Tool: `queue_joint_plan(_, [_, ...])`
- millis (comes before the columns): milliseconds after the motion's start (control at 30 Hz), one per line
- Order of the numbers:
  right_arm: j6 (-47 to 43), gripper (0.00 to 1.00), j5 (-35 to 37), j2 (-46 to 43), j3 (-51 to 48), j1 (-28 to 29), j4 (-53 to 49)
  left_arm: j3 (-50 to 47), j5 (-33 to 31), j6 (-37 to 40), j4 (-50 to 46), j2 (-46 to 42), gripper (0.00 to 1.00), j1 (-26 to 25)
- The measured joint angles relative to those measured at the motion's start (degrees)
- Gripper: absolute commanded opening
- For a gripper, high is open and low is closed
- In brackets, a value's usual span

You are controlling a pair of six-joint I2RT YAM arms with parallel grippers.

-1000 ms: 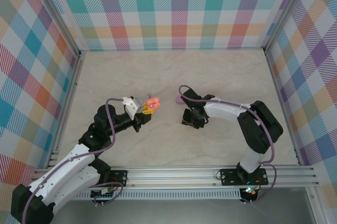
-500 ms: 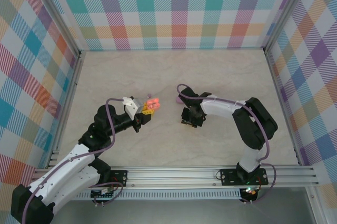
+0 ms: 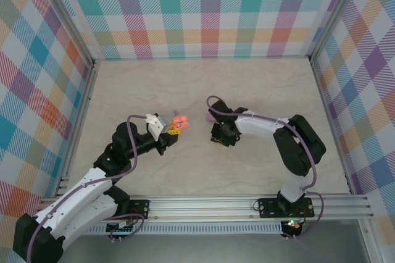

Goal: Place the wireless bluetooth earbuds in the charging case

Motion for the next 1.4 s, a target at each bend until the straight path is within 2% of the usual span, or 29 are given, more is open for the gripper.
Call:
queue_joint_plan(500, [-4.35,0.28,1.27,4.81,4.48,0.0,-1.27,0.0,-0.15,0.22,-0.96,-0.39,0.0,0.0])
queue_joint_plan(733, [-6.71,0.18,2.25,4.79,4.66,0.15,-1.7,0.0,-0.17,0.24,-0.96,-0.39,0.0,0.0])
queue_joint_plan(1033, [-10.47,0.16,4.81,3.93,4.7,0.35,-2.14,-0.02,-0.15,0.17,-0.94,-0.61,0.0,0.0])
queue_joint_plan(1233, [-14.53,0.12,9.05,-2.05,4.7,0.35,-2.58,-0.83,-0.17,-0.04,-0.46,-2.4,0.0,0.0])
queue_joint_plan(1400, [-22.1,0.12,12.7,-12.39,3.61,0.35,-0.35,-1.97,-0.11,-1.09,1.75,-2.03,0.0,0.0])
